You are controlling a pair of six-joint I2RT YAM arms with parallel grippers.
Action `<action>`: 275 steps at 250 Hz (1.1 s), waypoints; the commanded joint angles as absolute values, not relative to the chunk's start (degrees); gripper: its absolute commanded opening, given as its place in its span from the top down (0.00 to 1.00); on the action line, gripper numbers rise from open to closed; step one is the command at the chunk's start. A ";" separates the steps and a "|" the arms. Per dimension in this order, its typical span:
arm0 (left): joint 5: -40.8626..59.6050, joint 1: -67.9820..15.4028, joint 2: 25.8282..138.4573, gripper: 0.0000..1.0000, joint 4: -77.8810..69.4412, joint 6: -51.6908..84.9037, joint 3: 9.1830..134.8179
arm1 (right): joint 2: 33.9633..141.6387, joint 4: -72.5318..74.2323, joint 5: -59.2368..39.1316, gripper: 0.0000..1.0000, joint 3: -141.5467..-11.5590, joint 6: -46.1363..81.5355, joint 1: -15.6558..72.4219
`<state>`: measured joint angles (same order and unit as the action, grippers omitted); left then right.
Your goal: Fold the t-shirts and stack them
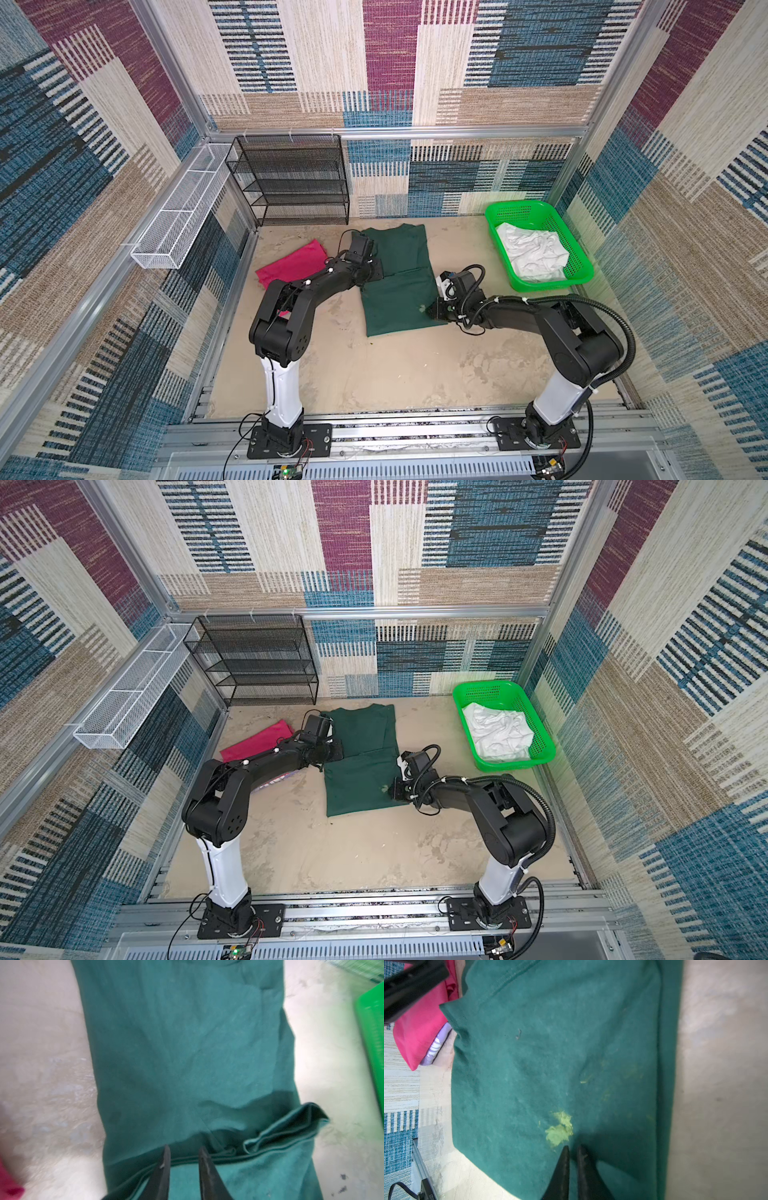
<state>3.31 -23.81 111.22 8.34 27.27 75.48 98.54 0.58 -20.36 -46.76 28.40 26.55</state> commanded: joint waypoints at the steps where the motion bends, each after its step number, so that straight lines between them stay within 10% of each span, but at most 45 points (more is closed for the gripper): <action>1: 4.82 -23.88 106.96 0.74 5.73 27.13 70.65 | 97.14 -2.72 -19.45 0.86 -49.57 28.14 26.63; 148: 3.20 -21.67 107.97 0.79 2.88 28.47 66.17 | 117.42 -5.49 -22.86 0.84 -79.44 23.23 26.39; 275: 3.84 -19.43 113.51 0.84 2.16 30.42 65.88 | 120.17 -2.61 -20.72 0.85 -72.62 22.15 18.16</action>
